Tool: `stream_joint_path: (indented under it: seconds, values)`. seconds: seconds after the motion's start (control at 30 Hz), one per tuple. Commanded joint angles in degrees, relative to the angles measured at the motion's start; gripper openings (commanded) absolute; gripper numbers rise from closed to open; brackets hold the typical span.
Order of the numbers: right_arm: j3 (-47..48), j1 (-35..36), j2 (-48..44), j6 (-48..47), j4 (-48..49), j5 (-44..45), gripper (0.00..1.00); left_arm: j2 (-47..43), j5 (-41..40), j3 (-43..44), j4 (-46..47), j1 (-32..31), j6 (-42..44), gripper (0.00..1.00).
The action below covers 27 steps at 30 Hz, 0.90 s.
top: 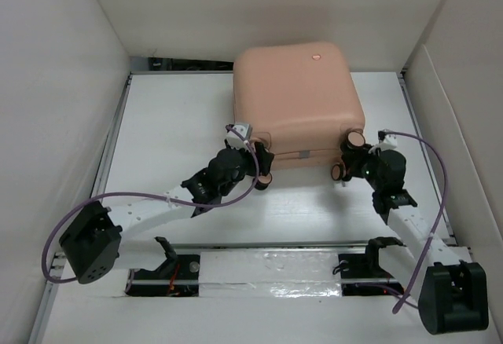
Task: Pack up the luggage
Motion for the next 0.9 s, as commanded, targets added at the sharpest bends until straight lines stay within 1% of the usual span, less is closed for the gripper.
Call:
stream_joint_path:
  seconds: [0.0,0.03,0.07,0.1,0.13,0.17,0.2,0.27,0.33,0.37,0.4,0.5,0.53,0.57,0.63,0.67,0.77,0.87]
  values:
    - [-3.43,10.40,-2.81,1.36,23.20,-5.53,0.00,4.11,31.81,0.58,22.91,-9.43,-5.81,0.00]
    - [-4.68,13.30,-3.43,1.72,24.16,-2.44,0.00,5.07,33.73,0.93,25.15,-9.43,-7.22,0.00]
    - [-5.99,20.02,-4.04,2.50,25.56,2.21,0.00,7.09,34.10,2.85,26.82,-9.43,-7.58,0.00]
    - [-7.83,23.75,-6.14,5.30,27.14,14.35,0.00,8.15,34.62,3.91,30.23,-9.43,-8.10,0.00]
    - [-12.03,27.53,-6.68,5.41,30.38,19.69,0.00,9.29,36.11,5.06,31.57,-9.43,-9.07,0.00]
    - [-12.94,34.00,-6.68,4.72,34.85,24.53,0.00,10.96,36.38,6.20,32.89,-9.43,-9.68,0.00]
    - [-12.60,36.33,-5.99,2.01,34.89,32.06,0.00,11.58,36.82,8.12,36.21,-9.43,-10.56,0.00]
    - [-9.71,39.50,-3.44,0.15,34.89,35.81,0.00,13.42,37.52,9.54,39.22,-9.43,-13.19,0.00]
    - [-7.69,40.31,0.93,-2.49,36.03,30.06,0.00,14.75,38.92,12.09,40.29,-9.43,-14.26,0.00]
    - [-4.98,41.35,2.70,-2.93,36.30,27.07,0.00,15.62,39.28,12.79,40.98,-9.43,-14.87,0.00]
    - [-3.73,43.97,4.55,-3.20,36.82,22.69,0.00,15.81,39.55,13.32,42.82,-9.43,-16.36,0.00]
    - [0.04,49.52,11.84,-3.20,38.14,19.76,0.00,15.81,39.64,13.86,44.85,-9.43,-18.12,0.00]
    - [0.58,52.23,13.51,-2.59,39.10,18.61,0.00,15.37,38.42,13.68,45.03,-9.43,-18.30,0.00]
    - [1.02,53.57,16.49,-1.98,41.55,17.73,0.00,14.06,37.54,13.33,45.21,-9.43,-18.13,0.00]
    - [2.34,56.37,19.41,-0.05,44.02,14.13,0.00,12.56,35.26,12.19,45.21,-8.90,-17.43,0.00]
    - [2.69,57.35,22.03,0.83,47.17,12.55,0.00,11.25,34.98,11.40,45.30,-7.86,-17.34,0.00]
    - [4.53,59.81,25.21,3.30,52.01,10.26,0.00,9.31,34.28,10.52,46.09,-7.14,-17.42,0.00]
    - [6.03,59.82,29.52,6.98,57.11,6.04,0.00,8.86,33.22,9.38,47.32,-7.14,-17.95,0.00]
